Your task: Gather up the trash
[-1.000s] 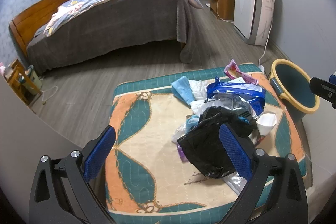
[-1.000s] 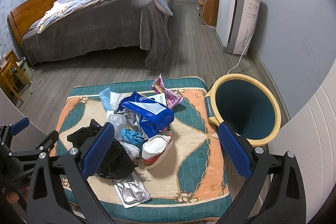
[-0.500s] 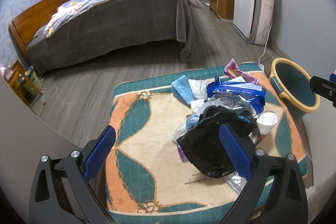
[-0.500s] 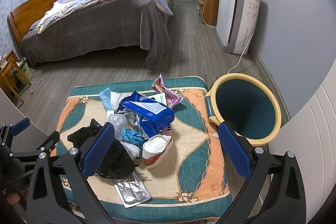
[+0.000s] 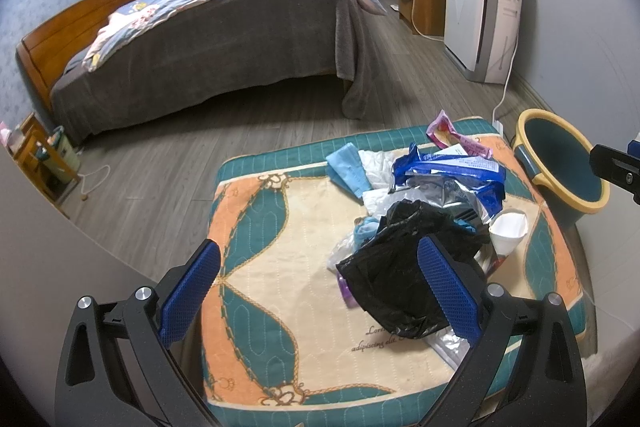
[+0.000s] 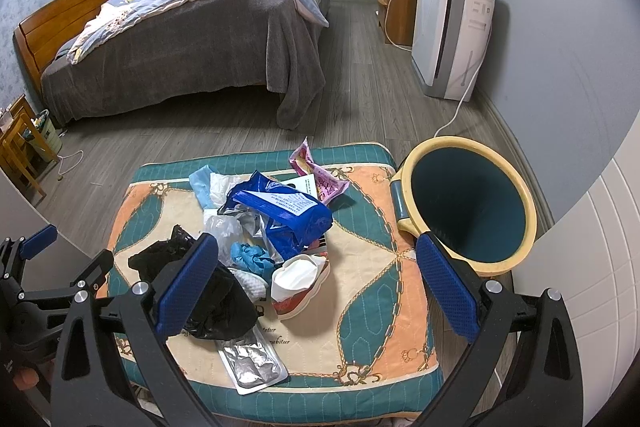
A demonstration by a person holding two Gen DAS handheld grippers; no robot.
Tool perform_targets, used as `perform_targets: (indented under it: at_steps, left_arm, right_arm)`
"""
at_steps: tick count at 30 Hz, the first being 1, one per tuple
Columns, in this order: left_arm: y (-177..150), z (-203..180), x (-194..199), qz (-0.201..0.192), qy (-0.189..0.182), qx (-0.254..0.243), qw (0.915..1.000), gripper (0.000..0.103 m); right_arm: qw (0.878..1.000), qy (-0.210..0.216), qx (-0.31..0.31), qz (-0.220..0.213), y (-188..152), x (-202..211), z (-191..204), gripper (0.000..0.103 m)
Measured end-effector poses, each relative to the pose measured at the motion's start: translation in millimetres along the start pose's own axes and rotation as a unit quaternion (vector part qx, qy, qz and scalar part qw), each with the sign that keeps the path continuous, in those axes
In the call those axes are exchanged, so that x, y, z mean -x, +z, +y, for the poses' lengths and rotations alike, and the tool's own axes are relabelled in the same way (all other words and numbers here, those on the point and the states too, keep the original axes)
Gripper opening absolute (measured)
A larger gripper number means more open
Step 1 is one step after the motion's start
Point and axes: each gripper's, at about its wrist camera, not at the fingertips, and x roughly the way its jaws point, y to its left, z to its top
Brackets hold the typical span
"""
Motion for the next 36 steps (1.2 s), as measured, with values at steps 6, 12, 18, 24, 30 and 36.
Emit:
perform_targets:
  at_steps: [6, 12, 18, 24, 30, 36]
  left_arm:
    - [0.0, -0.2, -0.1, 0.000, 0.000, 0.000, 1.0000, 0.098]
    - [-2.7, -1.0, 1.0, 0.000, 0.000, 0.000, 1.0000, 0.098]
    - [-4.0, 0.0, -0.3, 0.001, 0.000, 0.000, 1.0000, 0.098]
    - [-9.9, 0.8, -3.0, 0.006, -0.018, 0.001, 0.9998, 0.098]
    - [-11.5, -10.2, -20.8, 0.029, -0.025, -0.017, 0.9991, 0.098]
    - [-15.8, -24.3, -49.9, 0.056, -0.031, -0.046, 0.9969, 0.098]
  right_arm:
    - [1.000, 0.000, 0.000, 0.001, -0.6, 0.0, 0.4, 0.097]
    - [1.000, 0.001, -0.002, 0.002, -0.7, -0.3, -0.1, 0.097]
    - [1.000, 0.002, -0.004, 0.006, -4.6, -2.6, 0.9, 0.097]
    - [1.000, 0.002, -0.005, 0.016, -1.9, -8.8, -1.9, 0.097]
    - [0.999, -0.014, -0.013, 0.045, -1.0, -29.0, -7.7, 0.097]
    - [0.995, -0.005, -0.039, 0.089, -0.4, -62.6, -19.6, 0.097]
